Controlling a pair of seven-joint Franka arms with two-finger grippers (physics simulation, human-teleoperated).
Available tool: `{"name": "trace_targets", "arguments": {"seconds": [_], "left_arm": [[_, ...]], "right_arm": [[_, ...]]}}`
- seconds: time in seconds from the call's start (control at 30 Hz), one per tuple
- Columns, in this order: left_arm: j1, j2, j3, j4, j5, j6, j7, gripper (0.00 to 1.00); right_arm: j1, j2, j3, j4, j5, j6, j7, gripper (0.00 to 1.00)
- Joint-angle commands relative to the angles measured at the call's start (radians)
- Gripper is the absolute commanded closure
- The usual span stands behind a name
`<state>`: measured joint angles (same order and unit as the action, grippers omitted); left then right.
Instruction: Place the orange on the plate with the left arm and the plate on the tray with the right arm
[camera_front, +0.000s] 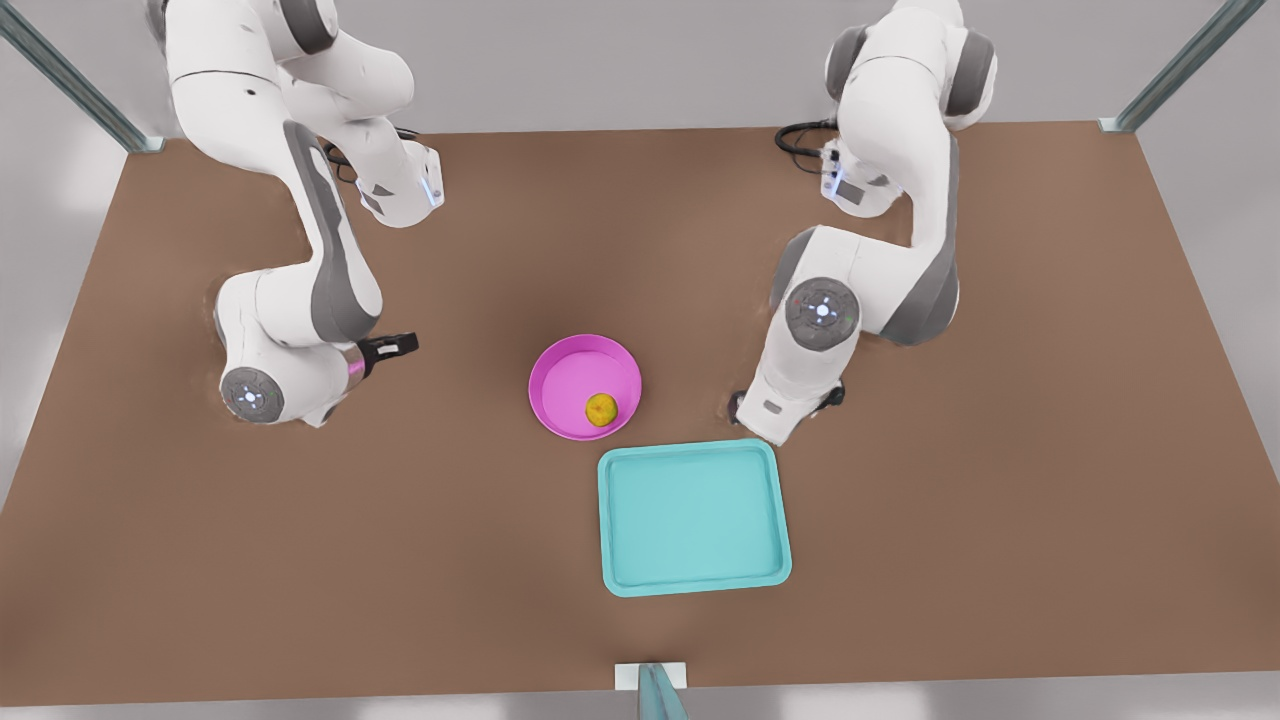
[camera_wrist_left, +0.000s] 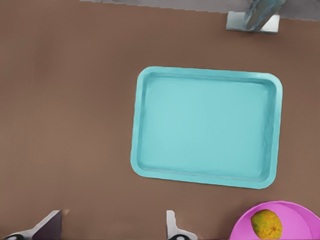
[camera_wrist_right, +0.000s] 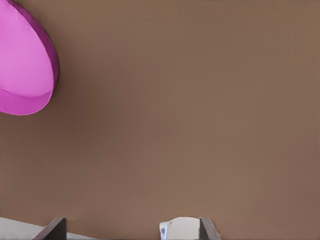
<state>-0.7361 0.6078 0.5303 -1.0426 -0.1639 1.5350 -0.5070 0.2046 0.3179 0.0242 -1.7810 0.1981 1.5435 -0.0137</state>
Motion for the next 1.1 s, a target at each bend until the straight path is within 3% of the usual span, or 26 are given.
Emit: {"name": "trace_targets", "arguments": {"seconds": [0.0,0.03,0.07,0.1,0.13,0.17,0.23,0.4,1.07], "left_arm": [[0.026,-0.031,0.186,-0.001,-0.016,-0.401,0.611,0.0],[0.055,-0.052,0.211,-0.001,-0.02,-0.414,0.645,0.0],[0.14,-0.106,0.15,-0.04,-0.023,-0.389,0.619,0.0],[0.335,-0.155,-0.156,-0.066,0.042,-0.327,0.557,0.0],[0.586,-0.33,-0.524,-0.307,0.205,-0.073,0.47,0.0],[0.59,-0.425,-0.523,-0.448,0.211,0.005,0.479,0.0],[0.595,-0.324,-0.52,-0.306,0.208,-0.179,0.475,0.0],[0.592,-0.329,-0.521,-0.3,0.199,-0.187,0.467,0.0],[0.589,-0.31,-0.526,-0.3,0.202,-0.188,0.461,0.0]], "right_arm": [[0.047,0.07,0.057,-0.057,0.124,0.674,0.146,0.0],[0.073,0.113,0.065,-0.057,0.15,0.757,0.15,0.0],[0.094,0.151,0.065,-0.058,0.15,0.845,0.158,0.0],[0.104,0.173,0.065,-0.058,0.15,0.885,0.173,0.0],[0.122,0.21,0.065,-0.064,0.161,0.957,0.175,0.0],[0.13,0.21,0.066,-0.092,0.185,0.984,0.175,0.0],[0.131,0.185,0.077,-0.136,0.187,1.001,0.173,0.0],[0.079,0.158,0.075,-0.193,0.187,0.954,0.025,0.0],[0.136,0.256,0.117,-0.17,0.195,0.912,0.023,0.0]]}}
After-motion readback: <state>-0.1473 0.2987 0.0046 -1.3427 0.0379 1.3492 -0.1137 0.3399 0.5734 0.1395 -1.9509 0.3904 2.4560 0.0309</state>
